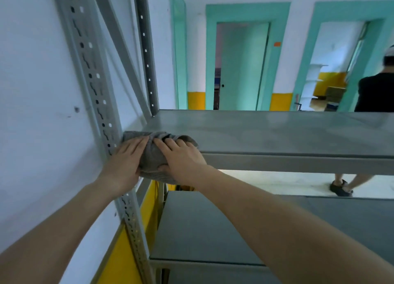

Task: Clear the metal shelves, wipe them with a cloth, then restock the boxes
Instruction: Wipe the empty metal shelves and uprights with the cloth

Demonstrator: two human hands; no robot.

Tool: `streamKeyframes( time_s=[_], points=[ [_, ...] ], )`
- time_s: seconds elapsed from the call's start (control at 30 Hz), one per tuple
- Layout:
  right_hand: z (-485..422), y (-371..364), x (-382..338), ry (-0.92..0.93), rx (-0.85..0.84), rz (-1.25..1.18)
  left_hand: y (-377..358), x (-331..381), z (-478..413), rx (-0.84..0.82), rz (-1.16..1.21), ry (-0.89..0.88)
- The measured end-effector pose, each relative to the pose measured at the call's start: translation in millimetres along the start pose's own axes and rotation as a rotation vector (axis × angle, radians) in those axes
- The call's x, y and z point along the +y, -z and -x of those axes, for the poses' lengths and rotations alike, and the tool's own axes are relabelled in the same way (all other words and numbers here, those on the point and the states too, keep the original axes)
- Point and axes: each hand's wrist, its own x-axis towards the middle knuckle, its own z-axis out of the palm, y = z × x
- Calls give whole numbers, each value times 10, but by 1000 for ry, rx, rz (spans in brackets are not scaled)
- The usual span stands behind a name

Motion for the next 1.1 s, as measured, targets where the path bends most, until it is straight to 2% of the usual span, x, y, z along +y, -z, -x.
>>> streamKeyframes(
  time_s=[0.2, 0.33, 0.4, 0.57, 0.9, 1.0, 1.1],
  points=[
    [361, 70, 388, 78, 21, 30, -98, 452, 127, 56, -96, 52],
    [848, 275, 971, 55, -13, 18, -156, 1120, -12, 94, -126, -64],
    [1232, 427, 1358, 32, -30, 19, -250, 1589, -113, 125, -143, -121],
    [2295, 758, 2511, -43, -72, 24, -538, 3089, -375, 140, 3, -188],
    [4185, 1217, 4486, -258, -56, 18, -901, 5692, -938, 143, 30, -350],
    [4730, 1321, 4952, -379, -15, 36, -982, 6439, -1075, 139, 59, -417],
    [5026, 1345, 5112, -464, 16, 52, -1045, 6879, -1164, 135, 64, -415]
  ],
)
